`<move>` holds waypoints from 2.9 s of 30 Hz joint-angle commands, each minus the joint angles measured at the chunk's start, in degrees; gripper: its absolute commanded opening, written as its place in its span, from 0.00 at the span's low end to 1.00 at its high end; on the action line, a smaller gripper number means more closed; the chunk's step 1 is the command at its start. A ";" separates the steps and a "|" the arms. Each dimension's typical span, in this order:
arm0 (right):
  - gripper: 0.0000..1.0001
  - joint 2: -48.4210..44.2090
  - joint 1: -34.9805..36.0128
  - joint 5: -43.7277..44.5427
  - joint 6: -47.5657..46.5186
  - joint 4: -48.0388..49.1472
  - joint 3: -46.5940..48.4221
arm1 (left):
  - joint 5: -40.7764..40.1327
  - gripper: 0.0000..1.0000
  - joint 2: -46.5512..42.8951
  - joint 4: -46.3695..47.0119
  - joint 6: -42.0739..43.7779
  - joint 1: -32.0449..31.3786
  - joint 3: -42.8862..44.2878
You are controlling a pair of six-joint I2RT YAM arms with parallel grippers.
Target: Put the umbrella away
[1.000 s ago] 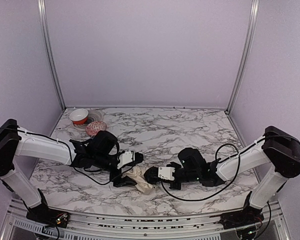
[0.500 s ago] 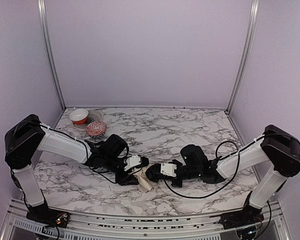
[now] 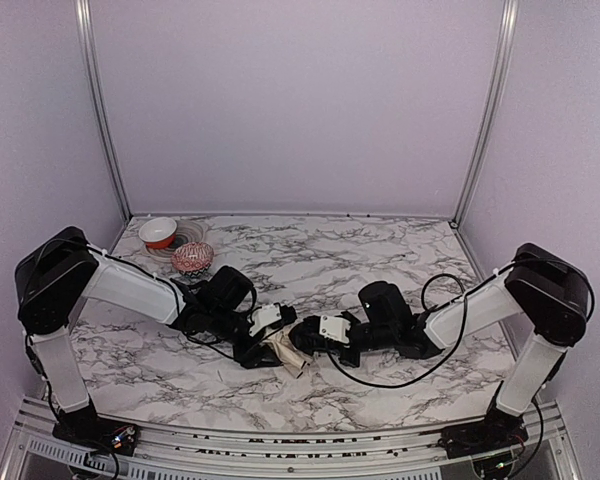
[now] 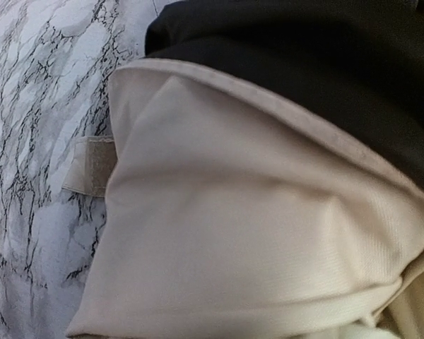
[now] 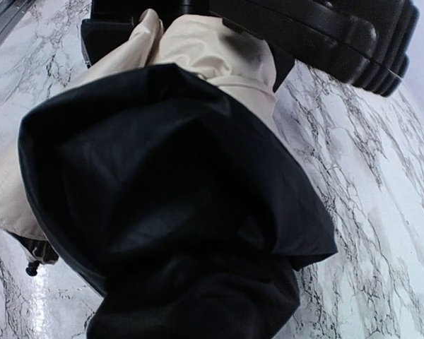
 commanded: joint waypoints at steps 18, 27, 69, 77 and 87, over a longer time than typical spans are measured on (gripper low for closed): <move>0.55 -8.10 -5.36 2.83 4.74 1.66 3.24 | -3.61 0.00 -2.13 8.29 -5.52 -0.41 -1.93; 0.70 -20.38 -7.88 -0.50 8.61 2.33 -3.46 | -13.25 0.00 -15.82 8.53 -2.13 0.04 -3.92; 0.55 -14.87 3.18 -11.19 5.82 10.02 0.13 | -27.87 0.00 -29.82 3.38 5.80 0.21 2.67; 0.64 -21.83 4.14 -3.57 4.76 3.59 -4.00 | -13.14 0.00 -35.21 1.39 18.00 0.21 1.52; 0.50 -24.14 2.56 -3.36 7.86 2.75 -3.56 | -8.91 0.00 -35.72 -4.44 20.11 0.01 4.78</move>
